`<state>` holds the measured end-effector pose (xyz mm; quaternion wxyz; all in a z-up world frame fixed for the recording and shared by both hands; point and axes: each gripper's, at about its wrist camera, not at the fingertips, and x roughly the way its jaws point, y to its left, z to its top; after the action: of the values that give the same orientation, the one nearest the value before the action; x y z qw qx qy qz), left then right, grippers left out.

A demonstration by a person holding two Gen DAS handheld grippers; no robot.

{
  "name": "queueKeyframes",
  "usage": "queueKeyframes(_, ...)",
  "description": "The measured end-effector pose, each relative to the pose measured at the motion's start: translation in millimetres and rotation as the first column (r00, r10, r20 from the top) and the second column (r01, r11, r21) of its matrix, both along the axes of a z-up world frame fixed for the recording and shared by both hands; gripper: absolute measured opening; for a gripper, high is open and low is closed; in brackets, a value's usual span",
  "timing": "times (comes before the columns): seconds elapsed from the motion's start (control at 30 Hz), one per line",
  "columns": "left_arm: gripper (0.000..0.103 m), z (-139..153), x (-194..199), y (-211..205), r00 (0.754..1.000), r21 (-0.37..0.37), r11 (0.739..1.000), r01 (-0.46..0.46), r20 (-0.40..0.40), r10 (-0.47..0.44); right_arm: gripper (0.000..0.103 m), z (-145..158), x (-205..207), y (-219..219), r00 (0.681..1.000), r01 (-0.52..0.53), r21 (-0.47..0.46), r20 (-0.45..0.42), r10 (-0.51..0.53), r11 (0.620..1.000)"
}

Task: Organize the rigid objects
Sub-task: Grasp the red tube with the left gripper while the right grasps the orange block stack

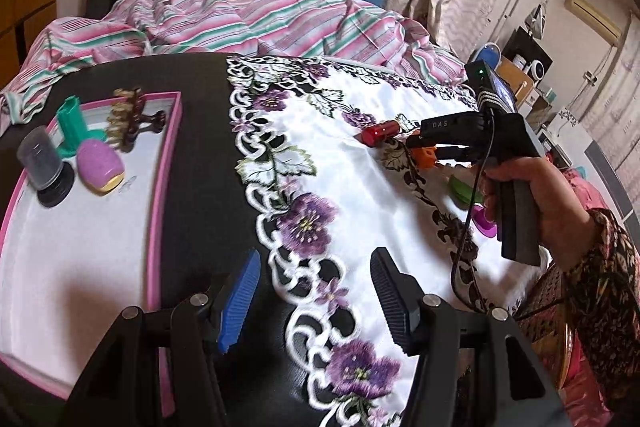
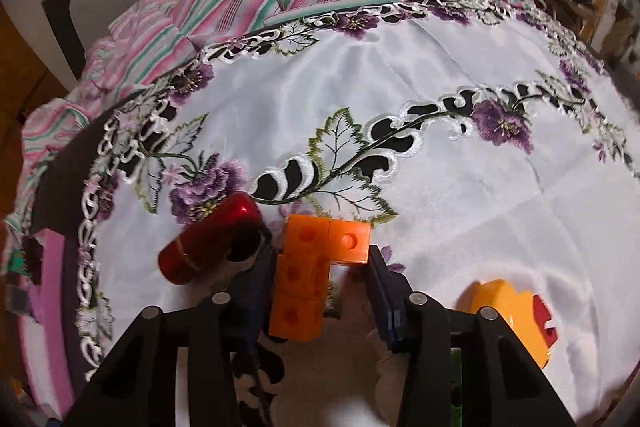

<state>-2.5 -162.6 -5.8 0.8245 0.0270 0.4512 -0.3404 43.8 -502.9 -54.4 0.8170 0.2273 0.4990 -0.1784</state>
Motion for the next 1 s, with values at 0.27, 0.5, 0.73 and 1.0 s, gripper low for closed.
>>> queueKeyframes(0.27, 0.058, -2.0, 19.3, -45.6, 0.998, 0.029, 0.998, 0.058, 0.014, -0.059, 0.045, -0.7, -2.0, 0.3, 1.0, 0.002, 0.035, 0.001, -0.002, 0.999)
queueKeyframes(0.5, 0.058, -5.0, 39.9, -86.5, 0.996, 0.047, 0.995, 0.084, 0.013, -0.085, 0.045, 2.1, -4.6, -6.2, 0.999, 0.033, 0.05, 0.014, -0.034, 0.998)
queueKeyframes(0.73, 0.058, -13.1, 63.8, -142.6, 0.985, 0.137, 0.979, 0.149, 0.061, -0.158, 0.045, 2.2, -11.5, -14.1, 0.996, 0.084, 0.104, 0.032, -0.088, 0.991)
queueKeyframes(1.0, 0.058, -30.7, 92.2, -186.4, 0.973, 0.196, 0.957, 0.213, 0.051, -0.226, 0.045, 1.7, -13.8, -16.2, 0.993, 0.106, 0.128, 0.039, -0.112, 0.986)
